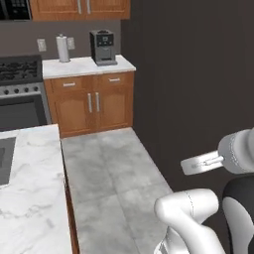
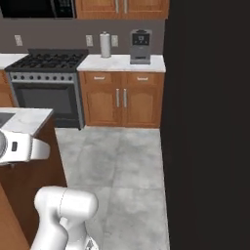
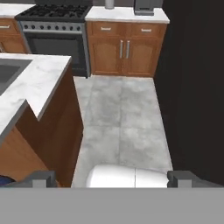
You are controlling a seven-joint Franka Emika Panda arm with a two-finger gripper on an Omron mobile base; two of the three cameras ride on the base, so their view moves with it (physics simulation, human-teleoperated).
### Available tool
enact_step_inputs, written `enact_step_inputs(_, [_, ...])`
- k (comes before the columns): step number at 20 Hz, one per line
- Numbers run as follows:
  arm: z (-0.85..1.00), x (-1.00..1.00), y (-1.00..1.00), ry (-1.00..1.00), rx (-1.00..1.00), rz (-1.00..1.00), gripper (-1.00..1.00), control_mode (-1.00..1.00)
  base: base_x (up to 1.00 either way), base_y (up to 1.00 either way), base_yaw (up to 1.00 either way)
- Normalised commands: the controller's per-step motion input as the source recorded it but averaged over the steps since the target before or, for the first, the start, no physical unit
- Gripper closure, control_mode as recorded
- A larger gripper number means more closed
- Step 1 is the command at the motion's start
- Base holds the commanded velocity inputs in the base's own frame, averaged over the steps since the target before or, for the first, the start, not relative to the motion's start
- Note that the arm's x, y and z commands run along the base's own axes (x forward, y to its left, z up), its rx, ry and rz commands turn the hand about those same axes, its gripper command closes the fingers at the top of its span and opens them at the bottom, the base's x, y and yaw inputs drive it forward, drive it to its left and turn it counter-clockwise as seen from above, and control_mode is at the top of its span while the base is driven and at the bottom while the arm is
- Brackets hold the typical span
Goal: Place the ketchup and condiment bottle from the counter to the top shelf of the fridge. If the existing items in the fridge are on the top shelf, move them to other shelves.
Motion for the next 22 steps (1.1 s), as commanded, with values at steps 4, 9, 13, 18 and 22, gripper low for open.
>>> enact_step_inputs(4, [0.0, 0.0, 0.0, 0.0, 0.0, 0.0, -1.0, 1.0, 1.0, 0.01, 0.27])
enact_step_inputs(9, [0.0, 0.0, 0.0, 0.0, 0.0, 0.0, -1.0, 1.0, 1.0, 0.0, 0.19])
enact_step_inputs(13, [0.0, 0.0, 0.0, 0.0, 0.0, 0.0, -1.0, 1.0, 1.0, 0.0, 0.09])
enact_step_inputs(18, [0.0, 0.0, 0.0, 0.0, 0.0, 0.0, -1.0, 1.0, 1.0, 0.14, 0.04])
enact_step_inputs(22, [0.0, 0.0, 0.0, 0.0, 0.0, 0.0, -1.0, 1.0, 1.0, 0.25, 0.01])
